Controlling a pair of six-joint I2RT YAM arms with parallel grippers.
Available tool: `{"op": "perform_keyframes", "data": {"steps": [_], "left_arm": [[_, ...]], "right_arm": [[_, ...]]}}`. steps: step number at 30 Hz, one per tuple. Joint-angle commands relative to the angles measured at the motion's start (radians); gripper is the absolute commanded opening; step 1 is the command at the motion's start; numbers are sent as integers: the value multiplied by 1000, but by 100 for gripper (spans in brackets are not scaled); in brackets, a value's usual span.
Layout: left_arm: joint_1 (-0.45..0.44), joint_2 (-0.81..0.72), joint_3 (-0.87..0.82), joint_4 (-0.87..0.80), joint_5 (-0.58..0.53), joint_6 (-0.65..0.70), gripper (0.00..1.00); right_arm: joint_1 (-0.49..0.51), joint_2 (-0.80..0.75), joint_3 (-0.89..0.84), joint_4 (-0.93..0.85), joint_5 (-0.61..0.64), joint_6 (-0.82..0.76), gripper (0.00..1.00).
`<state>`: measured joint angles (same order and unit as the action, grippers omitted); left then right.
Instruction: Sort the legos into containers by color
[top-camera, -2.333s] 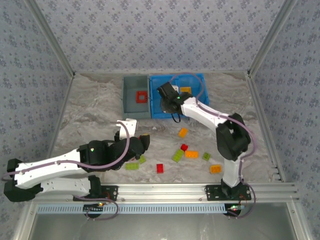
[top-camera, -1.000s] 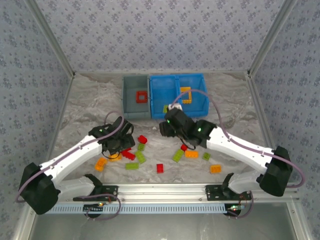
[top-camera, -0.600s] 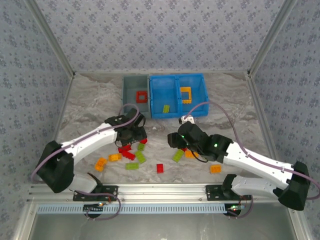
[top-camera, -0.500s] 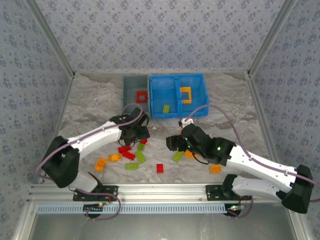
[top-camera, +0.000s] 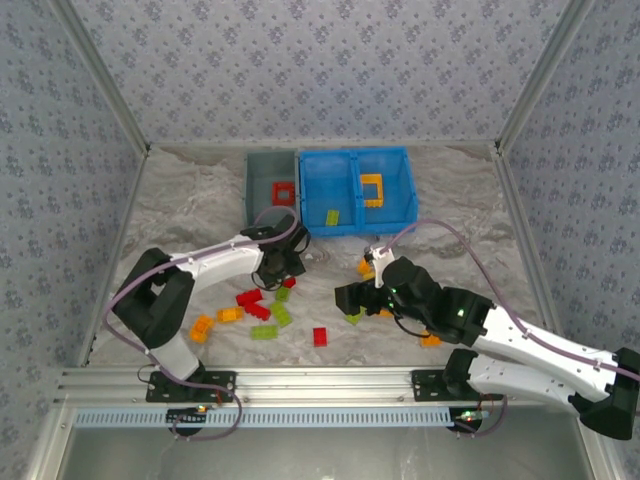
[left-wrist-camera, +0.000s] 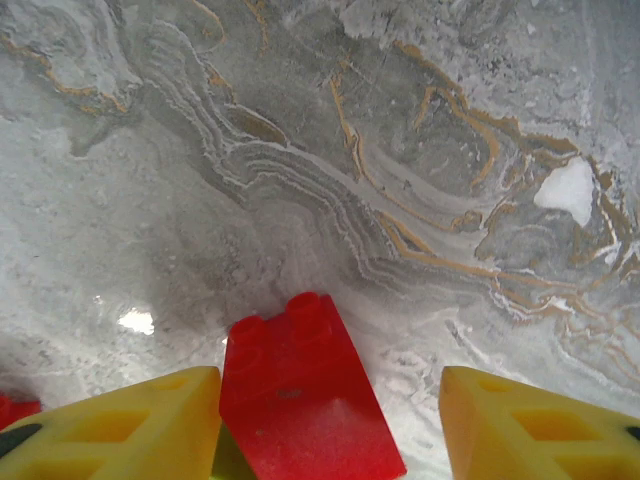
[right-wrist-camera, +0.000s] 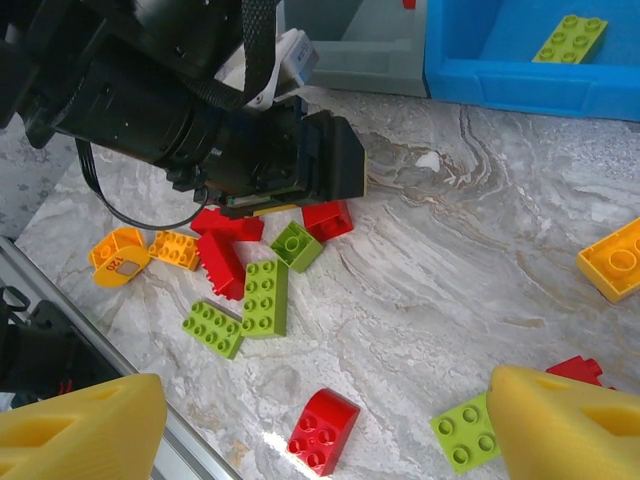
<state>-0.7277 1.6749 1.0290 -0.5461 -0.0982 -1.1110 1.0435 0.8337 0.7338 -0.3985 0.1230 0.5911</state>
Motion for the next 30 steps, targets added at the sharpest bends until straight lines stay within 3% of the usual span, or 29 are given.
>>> {"op": "perform_keyframes", "data": {"steps": [1,10,17,20,23,30], "left_arm": [[-5,28,23,5,-29,-4,52],[-11,28,29,3,-46,7,31],[-8,-94,159,-126,-231,132,31],[45,-82,254,-190,-252,223,30],[118,-54,306,-141,-196,304,29],[252,147,523,-109,-110,447,26]], "right_arm": [[7,-2,-11,6,12,18,86],[9,7,-5,-6,33,26,85],[5,20,47,-4,102,-1,83],[7,87,118,-4,207,-24,82],[28,170,182,70,292,-105,81],[68,372,312,240,398,-260,81]]}}
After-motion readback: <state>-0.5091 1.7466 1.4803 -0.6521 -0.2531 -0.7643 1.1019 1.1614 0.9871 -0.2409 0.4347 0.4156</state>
